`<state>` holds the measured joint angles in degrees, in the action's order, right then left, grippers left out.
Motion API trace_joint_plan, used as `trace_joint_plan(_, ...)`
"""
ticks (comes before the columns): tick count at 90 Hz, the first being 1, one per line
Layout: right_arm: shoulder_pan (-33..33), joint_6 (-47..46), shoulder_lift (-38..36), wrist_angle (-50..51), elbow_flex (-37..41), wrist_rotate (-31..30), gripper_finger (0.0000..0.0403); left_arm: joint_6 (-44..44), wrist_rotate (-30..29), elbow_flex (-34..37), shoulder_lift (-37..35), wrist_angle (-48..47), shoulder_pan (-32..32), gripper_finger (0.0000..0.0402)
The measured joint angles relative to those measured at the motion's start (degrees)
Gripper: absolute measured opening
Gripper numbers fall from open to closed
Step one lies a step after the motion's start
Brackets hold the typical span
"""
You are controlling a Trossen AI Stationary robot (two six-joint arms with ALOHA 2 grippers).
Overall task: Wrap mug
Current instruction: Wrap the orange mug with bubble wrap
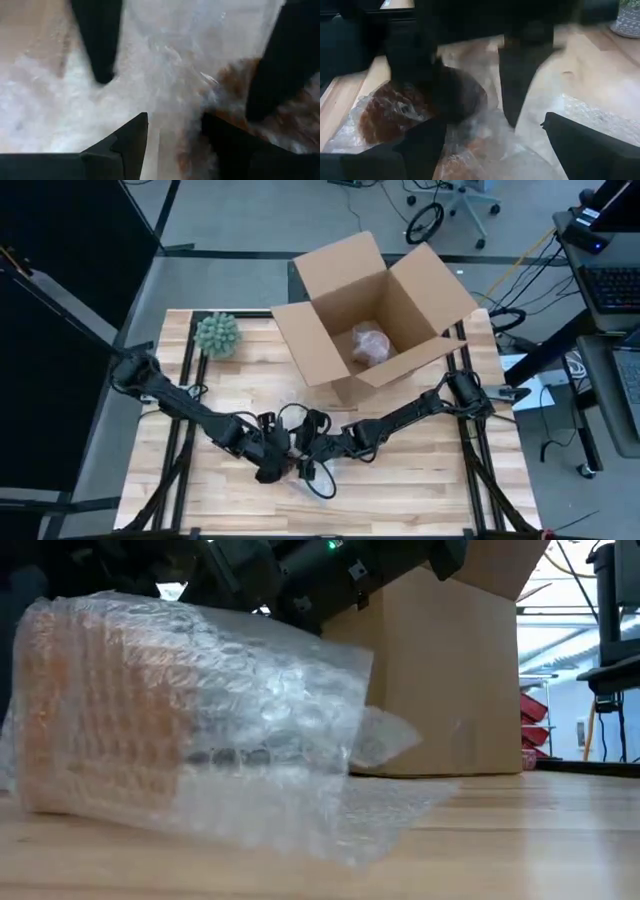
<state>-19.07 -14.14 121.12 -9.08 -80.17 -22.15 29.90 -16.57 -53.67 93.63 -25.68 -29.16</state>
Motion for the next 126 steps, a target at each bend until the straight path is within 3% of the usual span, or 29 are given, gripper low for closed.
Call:
trace_joint_plan(17, -0.02, 0.01, 0.00, 0.19, 0.05, 0.01, 0.0322, -1.32, 2.19, -0.98, 2.84, -0.01, 0.41, 0.0173)
trace_joint_plan(45, -0.02, 0.10, 0.00, 0.52, 0.10, 0.04, 0.0322, -2.22, 3.29, -6.04, -5.50, -10.23, 0.02, 0.0173)
trace_joint_plan(75, -0.04, 0.07, 0.00, 0.51, 0.12, 0.07, 0.0322, -4.82, 1.21, -6.19, -13.25, -10.27, 0.06, 0.0173)
trace_joint_plan(88, -0.04, 0.07, 0.00, 0.48, 0.12, 0.07, 0.0322, -4.36, -3.94, -6.04, -15.69, -11.96, 0.06, 0.0173)
trace_joint_plan(110, -0.04, 0.07, 0.02, 0.44, 0.12, 0.07, 0.0322, -1.77, -4.71, -3.91, -12.56, -12.88, 0.28, 0.0173)
trace_joint_plan(126, -0.04, 0.07, 0.02, 0.46, 0.12, 0.24, 0.0322, -1.75, -0.60, -3.89, -7.74, -7.94, -0.52, 0.0173)
